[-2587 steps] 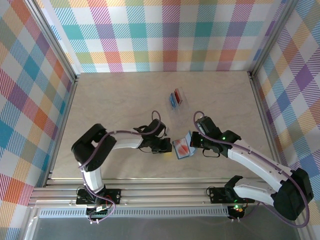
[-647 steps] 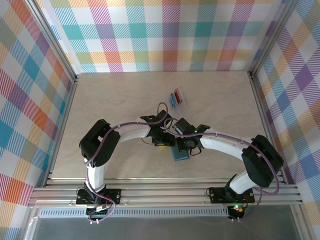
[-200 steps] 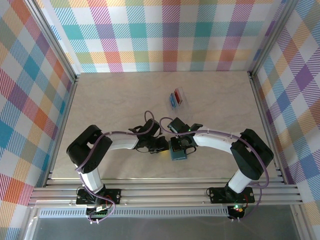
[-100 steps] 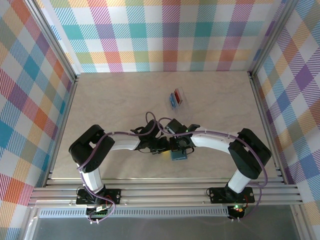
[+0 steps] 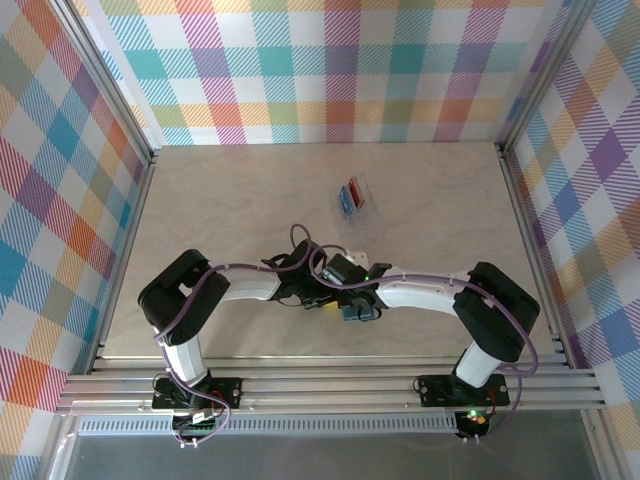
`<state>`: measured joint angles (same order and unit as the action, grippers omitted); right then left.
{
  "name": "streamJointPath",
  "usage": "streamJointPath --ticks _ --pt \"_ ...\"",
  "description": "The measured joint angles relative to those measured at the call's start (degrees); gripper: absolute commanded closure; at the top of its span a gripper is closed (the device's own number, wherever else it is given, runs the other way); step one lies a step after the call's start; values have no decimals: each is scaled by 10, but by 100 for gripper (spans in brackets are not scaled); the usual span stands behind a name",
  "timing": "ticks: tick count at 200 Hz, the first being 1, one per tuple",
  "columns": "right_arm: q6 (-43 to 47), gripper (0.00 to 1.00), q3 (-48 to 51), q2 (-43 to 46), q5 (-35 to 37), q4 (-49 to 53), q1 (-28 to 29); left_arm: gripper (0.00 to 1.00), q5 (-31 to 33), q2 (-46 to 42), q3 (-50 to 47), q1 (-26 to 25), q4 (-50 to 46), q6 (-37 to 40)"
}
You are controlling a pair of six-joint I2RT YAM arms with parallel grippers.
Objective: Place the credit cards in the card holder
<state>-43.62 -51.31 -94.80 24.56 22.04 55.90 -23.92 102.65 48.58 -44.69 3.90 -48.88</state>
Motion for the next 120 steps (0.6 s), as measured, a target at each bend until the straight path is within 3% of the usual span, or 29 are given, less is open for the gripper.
streamJointPath --ticks 51,120 --pt "-35 100 35 5 30 -38 15 81 11 -25 -27 7 14 -2" --pt "-79 100 54 -3 106 -63 53 74 69 -187 -54 64 -88 16"
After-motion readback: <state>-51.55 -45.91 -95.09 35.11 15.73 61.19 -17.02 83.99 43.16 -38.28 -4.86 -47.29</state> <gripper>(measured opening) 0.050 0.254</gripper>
